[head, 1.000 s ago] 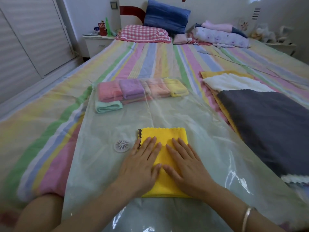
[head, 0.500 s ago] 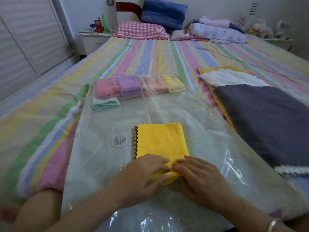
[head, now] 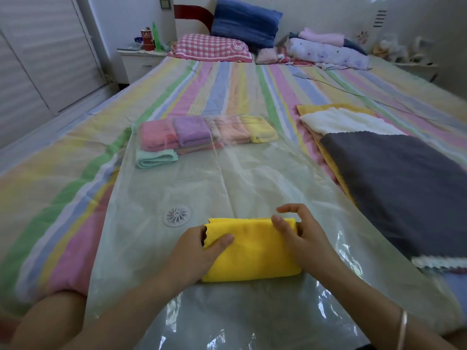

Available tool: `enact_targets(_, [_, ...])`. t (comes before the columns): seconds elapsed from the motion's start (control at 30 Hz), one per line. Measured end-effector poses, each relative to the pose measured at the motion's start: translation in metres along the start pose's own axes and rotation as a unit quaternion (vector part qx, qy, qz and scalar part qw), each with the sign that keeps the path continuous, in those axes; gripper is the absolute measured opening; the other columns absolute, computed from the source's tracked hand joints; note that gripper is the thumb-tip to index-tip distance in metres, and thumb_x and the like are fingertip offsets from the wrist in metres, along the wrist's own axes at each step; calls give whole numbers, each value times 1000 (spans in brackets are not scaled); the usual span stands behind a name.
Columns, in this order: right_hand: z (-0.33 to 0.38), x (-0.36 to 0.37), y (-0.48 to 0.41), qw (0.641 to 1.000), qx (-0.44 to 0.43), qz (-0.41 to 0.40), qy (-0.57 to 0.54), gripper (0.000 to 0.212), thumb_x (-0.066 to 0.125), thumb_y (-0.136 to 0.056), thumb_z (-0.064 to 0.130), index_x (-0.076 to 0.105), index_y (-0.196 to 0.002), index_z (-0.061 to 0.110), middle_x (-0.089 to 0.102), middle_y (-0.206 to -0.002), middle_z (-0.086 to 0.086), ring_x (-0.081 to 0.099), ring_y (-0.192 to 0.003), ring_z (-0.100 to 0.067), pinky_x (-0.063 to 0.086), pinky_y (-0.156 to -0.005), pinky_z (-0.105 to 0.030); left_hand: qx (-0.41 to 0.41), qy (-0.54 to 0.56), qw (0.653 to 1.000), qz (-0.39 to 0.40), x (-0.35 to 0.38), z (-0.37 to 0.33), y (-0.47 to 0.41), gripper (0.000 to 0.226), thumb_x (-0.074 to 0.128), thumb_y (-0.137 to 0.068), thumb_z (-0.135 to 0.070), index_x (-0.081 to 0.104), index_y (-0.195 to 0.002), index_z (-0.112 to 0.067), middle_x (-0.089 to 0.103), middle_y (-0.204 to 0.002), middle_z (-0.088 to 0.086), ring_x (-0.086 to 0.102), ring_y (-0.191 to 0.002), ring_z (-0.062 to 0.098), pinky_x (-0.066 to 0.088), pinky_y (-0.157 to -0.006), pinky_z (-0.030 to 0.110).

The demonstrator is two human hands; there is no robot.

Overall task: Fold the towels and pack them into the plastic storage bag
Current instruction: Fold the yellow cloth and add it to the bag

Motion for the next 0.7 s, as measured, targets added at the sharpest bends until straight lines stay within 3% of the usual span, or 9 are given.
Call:
enact_targets(0.03, [-4, 4, -1, 999, 19, 25, -34, 40, 56, -82, 58, 49, -115, 37, 58, -88, 4, 56, -82, -8, 40, -63, -21, -13, -20, 1000, -19, -1, 4, -2, 67, 59, -75, -72, 65, -84, -5, 61, -65, 4, 59, -67, 22, 44, -63, 42])
enact_targets(0.1, [-10, 9, -1, 997, 25, 60, -49, 42, 62, -83, 56, 46, -119, 44, 61, -105, 4, 59, -93, -11, 45, -70, -24, -39, -49, 997, -56, -1, 10, -7, 55, 61, -83, -57, 62, -81, -2, 60, -69, 7, 59, -74, 28, 43, -65, 40])
enact_targets(0.17, [-15, 11, -1, 998, 16, 60, -15, 40, 64, -88, 38, 42, -120, 46, 60, -108, 2, 60, -93, -12, 48, -72, -25, -42, -55, 995, -68, 0, 10, -10, 44, 61, -89, -45, 59, -79, -2, 60, -75, 10, 60, -78, 32, 43, -68, 41])
enact_targets(0.27, [-17, 11, -6, 998, -5, 9, 68, 35, 58, -93, 32, 41, -122, 39, 60, -98, -1, 59, -89, -15, 47, -74, -32, -60, -61, 994, -64, 2, 17, -16, 36, 60, -90, -41, 49, -67, -16, 47, -61, -4, 51, -66, 19, 34, -58, 33])
enact_targets(0.4, [-10, 17, -8, 989, -37, -32, 141, 31, 51, -97, 29, 40, -125, 32, 54, -78, 6, 51, -77, -18, 35, -65, -32, -20, -124, 984, -130, -9, 4, -14, 28, 62, -90, -36, 53, -109, -19, 59, -98, -3, 59, -100, 21, 41, -71, 31])
enact_targets(0.5, [-13, 17, -10, 987, -12, -34, 155, 33, 51, -97, 29, 38, -128, 30, 53, -87, 2, 57, -88, -26, 42, -73, -35, 175, -304, 911, -217, -13, -50, 2, 51, 58, -88, -27, 45, -136, -20, 46, -140, -1, 47, -126, 19, 42, -96, 36])
enact_targets(0.57, [-14, 17, -10, 987, 1, -36, 159, 36, 52, -96, 28, 39, -129, 28, 55, -92, -1, 59, -97, -30, 43, -77, -36, 288, -380, 870, -122, 18, -61, 2, 53, 45, -91, -31, 44, -141, -15, 39, -151, 4, 35, -140, 20, 28, -113, 41])
enact_targets(0.6, [-13, 16, -10, 987, 5, -41, 158, 37, 53, -96, 27, 39, -130, 26, 58, -96, -4, 59, -100, -30, 43, -79, -36, 301, -419, 854, -64, 34, -54, -2, 53, 36, -95, -36, 43, -143, -13, 39, -152, 5, 32, -143, 21, 23, -114, 44])
enact_targets(0.7, [-2, 13, -7, 977, -19, -59, 202, 46, 57, -92, 22, 37, -133, 25, 55, -116, -3, 58, -106, -27, 45, -82, -36, 245, -488, 837, 27, 57, -14, -16, 64, 9, -101, -46, 37, -147, -11, 38, -152, 7, 32, -143, 21, 16, -113, 43])
Point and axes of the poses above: each hand's wrist, its own y-axis away from the middle knuckle, its own x-axis out of the palm, z = x × y, the point moved 9 cm from there along -y, towards the middle knuckle
